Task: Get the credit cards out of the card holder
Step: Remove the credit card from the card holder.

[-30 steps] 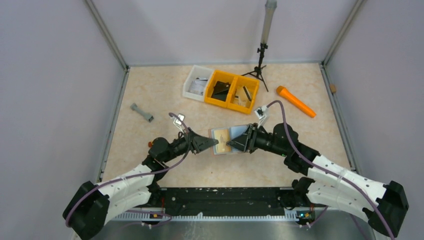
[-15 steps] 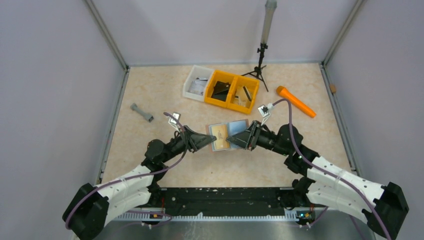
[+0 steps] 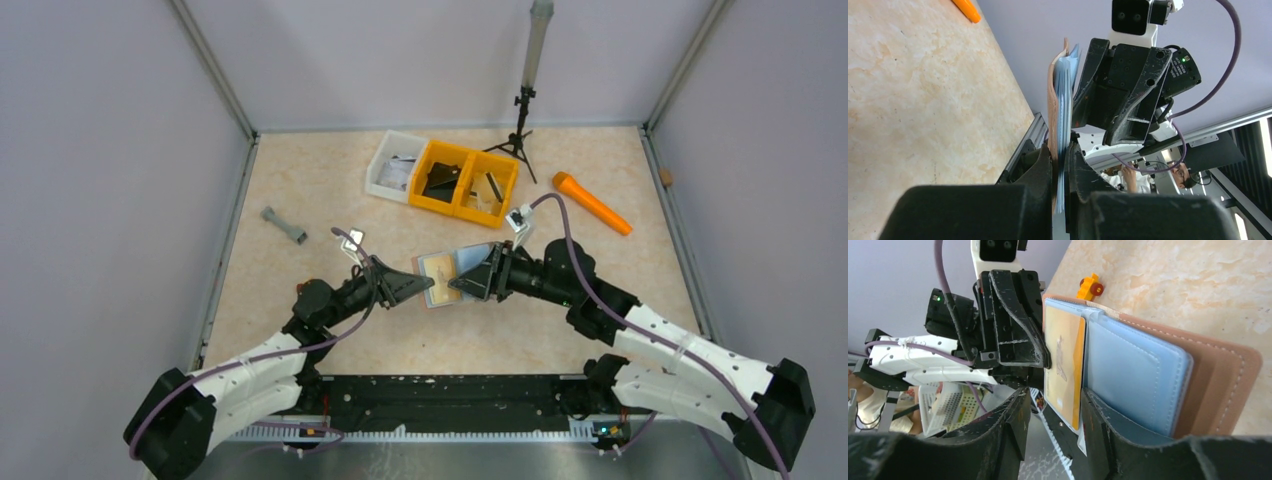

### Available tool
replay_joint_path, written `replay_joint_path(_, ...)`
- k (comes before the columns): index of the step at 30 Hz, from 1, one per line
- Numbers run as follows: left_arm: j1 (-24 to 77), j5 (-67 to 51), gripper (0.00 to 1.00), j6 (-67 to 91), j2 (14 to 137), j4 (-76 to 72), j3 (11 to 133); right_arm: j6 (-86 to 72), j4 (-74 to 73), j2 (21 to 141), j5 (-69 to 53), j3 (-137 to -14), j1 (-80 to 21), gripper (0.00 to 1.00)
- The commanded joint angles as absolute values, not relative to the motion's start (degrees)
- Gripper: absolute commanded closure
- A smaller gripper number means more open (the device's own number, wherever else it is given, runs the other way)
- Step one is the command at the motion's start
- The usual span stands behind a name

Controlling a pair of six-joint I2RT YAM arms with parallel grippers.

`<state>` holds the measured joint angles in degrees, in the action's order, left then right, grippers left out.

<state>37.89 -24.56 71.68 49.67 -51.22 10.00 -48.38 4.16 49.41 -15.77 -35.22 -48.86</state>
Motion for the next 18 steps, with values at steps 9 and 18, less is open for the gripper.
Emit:
replay_joint_path(9, 39.5, -29.5, 0.81, 73.3, 50.4, -62.4, 11.6, -53.9, 14.5, 51.2, -21.9, -32.4, -49.4, 0.73)
replay_joint_path(18, 39.5, -29.1, 0.95, 73.2, 49.0, -61.7, 11.0, -58.5, 21.4, 49.5, -22.0, -29.4, -49.2, 0.88)
